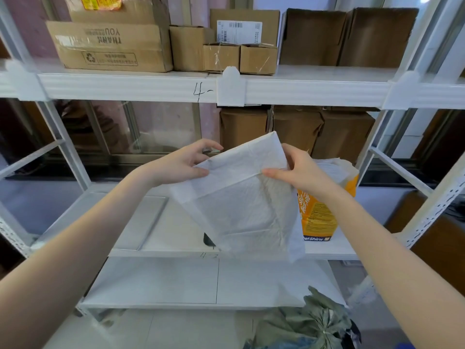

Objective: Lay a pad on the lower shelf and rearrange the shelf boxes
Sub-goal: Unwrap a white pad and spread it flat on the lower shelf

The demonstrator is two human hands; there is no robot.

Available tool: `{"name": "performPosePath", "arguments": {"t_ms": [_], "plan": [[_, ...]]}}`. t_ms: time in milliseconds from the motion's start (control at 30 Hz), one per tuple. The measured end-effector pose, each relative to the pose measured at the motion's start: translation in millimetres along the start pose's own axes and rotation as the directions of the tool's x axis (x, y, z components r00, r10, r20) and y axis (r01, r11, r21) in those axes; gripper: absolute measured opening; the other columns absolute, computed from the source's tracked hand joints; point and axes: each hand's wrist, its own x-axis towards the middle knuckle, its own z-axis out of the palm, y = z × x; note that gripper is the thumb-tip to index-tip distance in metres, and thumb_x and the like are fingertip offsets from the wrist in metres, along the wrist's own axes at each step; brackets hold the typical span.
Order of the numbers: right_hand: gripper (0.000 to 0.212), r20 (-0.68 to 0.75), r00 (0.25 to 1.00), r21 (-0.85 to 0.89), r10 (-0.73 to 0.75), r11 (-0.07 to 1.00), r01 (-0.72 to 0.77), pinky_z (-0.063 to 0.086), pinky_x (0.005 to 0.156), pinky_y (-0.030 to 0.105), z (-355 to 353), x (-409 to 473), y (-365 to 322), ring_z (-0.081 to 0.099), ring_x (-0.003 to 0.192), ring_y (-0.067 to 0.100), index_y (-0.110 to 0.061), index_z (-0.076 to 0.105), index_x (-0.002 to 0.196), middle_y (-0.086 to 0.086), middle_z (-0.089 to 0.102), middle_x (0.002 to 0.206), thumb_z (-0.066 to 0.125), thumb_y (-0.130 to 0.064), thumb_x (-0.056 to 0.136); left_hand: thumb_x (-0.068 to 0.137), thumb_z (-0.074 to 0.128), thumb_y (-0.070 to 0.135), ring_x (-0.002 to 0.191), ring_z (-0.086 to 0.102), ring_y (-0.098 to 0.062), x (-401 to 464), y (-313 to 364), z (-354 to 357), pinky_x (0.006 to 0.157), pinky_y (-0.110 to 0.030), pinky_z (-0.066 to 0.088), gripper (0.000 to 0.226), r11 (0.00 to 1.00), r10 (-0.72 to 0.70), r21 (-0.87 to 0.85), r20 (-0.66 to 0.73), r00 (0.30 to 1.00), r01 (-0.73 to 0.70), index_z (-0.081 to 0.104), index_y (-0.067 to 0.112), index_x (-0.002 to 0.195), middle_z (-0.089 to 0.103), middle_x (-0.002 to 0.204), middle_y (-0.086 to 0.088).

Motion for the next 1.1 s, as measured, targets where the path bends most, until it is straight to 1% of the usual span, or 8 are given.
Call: {"name": "performPosePath", "arguments": {"t_ms": [133,300,400,467,567,767,900,1100], "plan": [[0.055,-0.051,0.979,0.0,-0.198,0.98,0.198,0.053,0.087,0.043,-1,-1,-9,0.063,0.098,0.029,-0.041,0.038,0.125,0.01,0.061,0.107,0.066,-0.018,0.084,0.09,0.052,0.003,0.097,0.051,-0.016,-1,0,-1,0.081,-0.025,0.041,0.026,1.0,-0.001,-0.022,0.019,1.0,0.001,0.041,0.021,0.105,0.063,0.106,-0.007],[0.015,-0.074,0.959,-0.228,-0.273,0.941,0.251,0.048,0.069,0.041,0,3,-24,0.057,0.073,0.032,-0.015,0.061,0.093,0.015,0.063,0.087,0.067,-0.01,0.081,0.091,0.047,0.0,0.101,0.052,-0.015,-2,4,1,0.08,-0.016,0.045,0.03,0.999,-0.042,0.028,-0.012,0.999,0.042,0.037,0.016,0.114,0.064,0.107,0.007],[0.016,-0.068,0.962,-0.251,-0.264,0.938,0.24,0.041,0.065,0.029,4,5,-27,0.05,0.068,0.015,-0.014,0.06,0.086,0.01,0.061,0.08,0.07,-0.006,0.077,0.085,0.062,0.037,0.102,0.061,-0.023,0,12,6,0.09,-0.038,0.049,0.048,0.986,-0.044,0.161,-0.043,0.998,0.051,0.04,0.027,0.126,0.068,0.11,-0.002],[0.026,-0.063,0.965,-0.191,-0.255,0.952,0.239,0.04,0.064,0.027,8,6,-27,0.048,0.066,0.015,-0.014,0.052,0.093,0.016,0.06,0.077,0.071,-0.005,0.076,0.077,0.06,0.059,0.1,0.062,-0.012,3,21,16,0.091,-0.033,0.049,0.056,0.971,0.034,0.239,-0.095,0.995,-0.011,0.048,0.033,0.125,0.068,0.106,0.004],[0.041,-0.093,0.963,-0.122,-0.252,0.963,0.24,0.04,0.059,0.026,14,7,-26,0.046,0.059,0.017,-0.019,0.043,0.106,0.014,0.058,0.068,0.071,-0.008,0.078,0.086,0.059,0.045,0.079,0.057,0.005,12,32,36,0.07,-0.014,0.04,0.016,0.959,0.198,0.24,-0.197,0.96,-0.148,0.062,0.034,0.097,0.064,0.082,0.023],[0.043,0.131,0.991,-0.061,0.022,0.998,-0.014,0.057,0.081,0.044,5,0,3,0.07,0.09,0.018,-0.019,0.053,0.114,0.003,0.07,0.104,0.075,-0.024,0.077,0.091,0.058,0.028,0.062,0.05,0.008,13,25,29,0.059,-0.009,0.037,0.016,0.985,0.15,-0.007,-0.472,0.869,-0.174,0.066,0.015,0.085,0.061,0.069,0.016],[0.031,0.266,0.948,-0.094,0.175,0.983,-0.155,0.058,0.081,0.038,-4,-12,24,0.072,0.088,0.018,-0.01,0.067,0.105,0.003,0.074,0.099,0.073,-0.024,0.078,0.09,0.06,0.029,0.077,0.058,-0.013,5,-1,21,0.072,-0.031,0.046,0.026,0.976,0.013,-0.174,-0.551,0.835,-0.13,0.067,0.004,0.094,0.064,0.086,-0.005],[0.031,0.347,0.877,-0.325,0.333,0.92,-0.22,0.053,0.081,0.037,-9,-17,53,0.067,0.094,0.023,-0.009,0.069,0.1,0.01,0.072,0.101,0.074,-0.029,0.077,0.089,0.059,0.031,0.075,0.058,-0.018,-6,-39,22,0.069,-0.033,0.045,0.029,0.947,-0.164,-0.316,-0.623,0.765,-0.053,0.063,0.003,0.095,0.062,0.084,-0.007]]}}
